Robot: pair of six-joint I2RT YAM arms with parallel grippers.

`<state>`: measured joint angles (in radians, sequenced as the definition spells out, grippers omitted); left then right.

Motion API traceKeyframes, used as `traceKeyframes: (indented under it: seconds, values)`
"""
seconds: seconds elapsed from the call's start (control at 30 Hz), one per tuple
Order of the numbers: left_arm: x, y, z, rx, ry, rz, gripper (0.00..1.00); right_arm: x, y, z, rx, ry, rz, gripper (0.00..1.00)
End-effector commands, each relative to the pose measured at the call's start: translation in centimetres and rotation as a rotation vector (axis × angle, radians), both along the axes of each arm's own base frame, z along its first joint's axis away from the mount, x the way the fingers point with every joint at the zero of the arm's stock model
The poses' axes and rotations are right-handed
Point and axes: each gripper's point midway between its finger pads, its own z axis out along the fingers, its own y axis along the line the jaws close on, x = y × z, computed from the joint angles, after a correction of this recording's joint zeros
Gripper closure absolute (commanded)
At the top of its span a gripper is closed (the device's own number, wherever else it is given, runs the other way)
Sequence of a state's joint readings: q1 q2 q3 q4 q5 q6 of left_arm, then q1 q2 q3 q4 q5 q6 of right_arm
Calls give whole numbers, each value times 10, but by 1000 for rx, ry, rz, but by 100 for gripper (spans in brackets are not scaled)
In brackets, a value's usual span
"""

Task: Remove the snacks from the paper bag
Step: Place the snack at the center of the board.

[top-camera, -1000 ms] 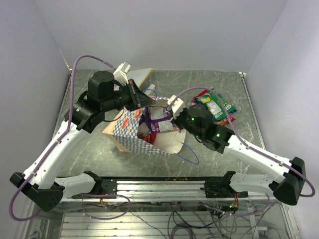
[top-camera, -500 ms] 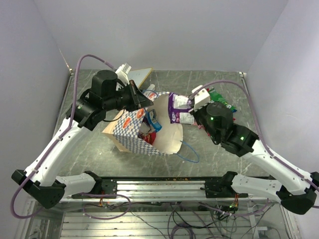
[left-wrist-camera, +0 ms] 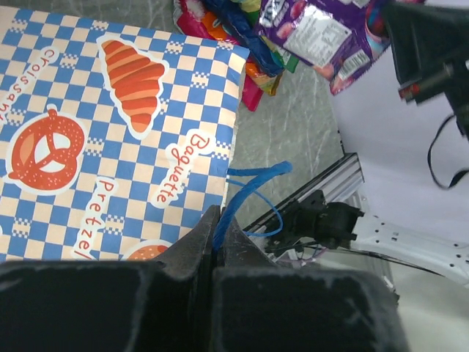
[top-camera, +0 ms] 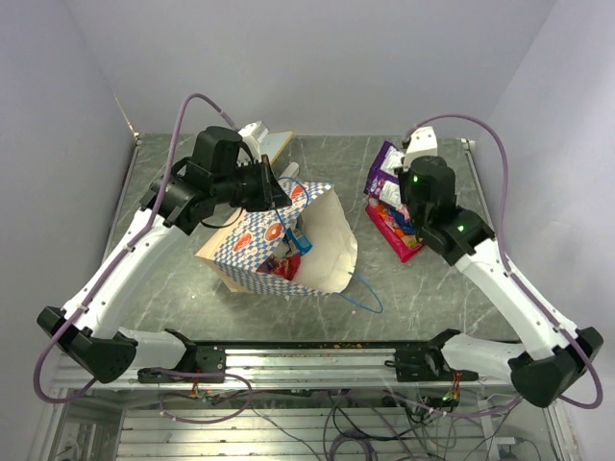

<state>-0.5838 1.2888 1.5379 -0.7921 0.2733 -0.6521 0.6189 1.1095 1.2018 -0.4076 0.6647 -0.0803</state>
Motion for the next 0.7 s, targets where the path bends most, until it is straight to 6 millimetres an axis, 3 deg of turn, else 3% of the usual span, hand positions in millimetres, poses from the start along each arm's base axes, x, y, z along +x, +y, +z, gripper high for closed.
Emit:
traceKeyframes:
  seconds: [0.0, 0.23, 0.37, 0.67]
  values:
    - [4, 5, 4, 73, -80, -63, 93, 34, -13, 17, 239, -62, -11, 100]
    - [5, 2, 1, 110, -94, -122, 93, 75, -54, -23, 518, 66, -87, 100]
    - [7, 2, 10, 126, -128, -141, 93, 83, -68, -40, 643, 83, -107, 100]
    - [5, -2, 0, 110, -114, -162, 93, 86, -90, -90, 752, 162, -176, 100]
